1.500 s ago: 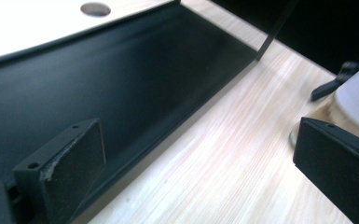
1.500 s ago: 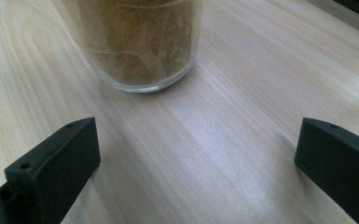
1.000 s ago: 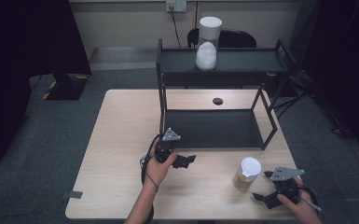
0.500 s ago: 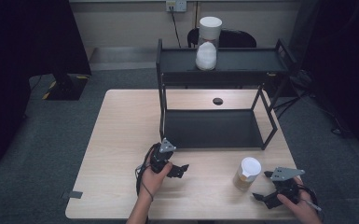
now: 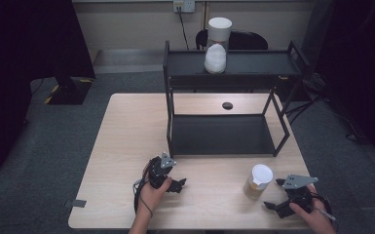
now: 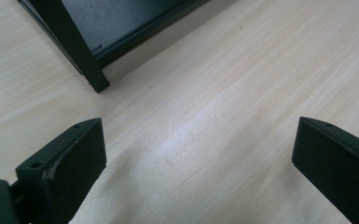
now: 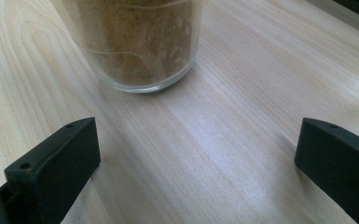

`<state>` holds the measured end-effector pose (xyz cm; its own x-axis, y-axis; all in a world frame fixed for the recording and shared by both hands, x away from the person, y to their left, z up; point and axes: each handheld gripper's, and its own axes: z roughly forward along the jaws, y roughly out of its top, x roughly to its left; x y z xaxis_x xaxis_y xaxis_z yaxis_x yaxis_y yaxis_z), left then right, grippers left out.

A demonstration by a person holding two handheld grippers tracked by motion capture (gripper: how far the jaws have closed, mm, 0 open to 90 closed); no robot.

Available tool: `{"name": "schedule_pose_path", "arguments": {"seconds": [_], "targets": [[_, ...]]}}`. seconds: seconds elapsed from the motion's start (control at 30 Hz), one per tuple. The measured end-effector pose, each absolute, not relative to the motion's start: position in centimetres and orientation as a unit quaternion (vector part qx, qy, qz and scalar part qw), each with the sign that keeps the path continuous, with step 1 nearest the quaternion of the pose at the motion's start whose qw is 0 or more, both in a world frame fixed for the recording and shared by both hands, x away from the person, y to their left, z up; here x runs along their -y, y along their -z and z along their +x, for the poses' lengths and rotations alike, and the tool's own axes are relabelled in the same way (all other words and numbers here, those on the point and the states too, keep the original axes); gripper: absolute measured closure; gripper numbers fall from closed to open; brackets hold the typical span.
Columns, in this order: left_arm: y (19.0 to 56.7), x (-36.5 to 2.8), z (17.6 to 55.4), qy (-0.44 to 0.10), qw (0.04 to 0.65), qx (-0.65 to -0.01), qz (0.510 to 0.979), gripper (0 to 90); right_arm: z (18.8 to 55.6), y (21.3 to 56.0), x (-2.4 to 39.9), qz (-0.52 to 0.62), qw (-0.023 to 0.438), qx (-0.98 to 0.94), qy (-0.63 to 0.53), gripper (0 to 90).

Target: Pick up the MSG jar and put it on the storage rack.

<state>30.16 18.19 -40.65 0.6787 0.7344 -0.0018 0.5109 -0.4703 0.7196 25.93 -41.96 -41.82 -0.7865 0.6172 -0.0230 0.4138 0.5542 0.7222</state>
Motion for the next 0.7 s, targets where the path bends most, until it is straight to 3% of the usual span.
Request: {"name": "schedule_pose_path", "arguments": {"seconds": [0.2,0.7], "targets": [[41.2,-18.0,30.2,-0.157,0.342,-0.369,0.85,2.5,25.9,41.8,42.0,0.296,0.138,-0.871,-0.368,0.0],[42.2,-18.8,30.0,-0.158,0.364,-0.365,0.842,0.0,25.9,41.8,42.0,0.296,0.138,-0.871,-0.368,0.0]]}}
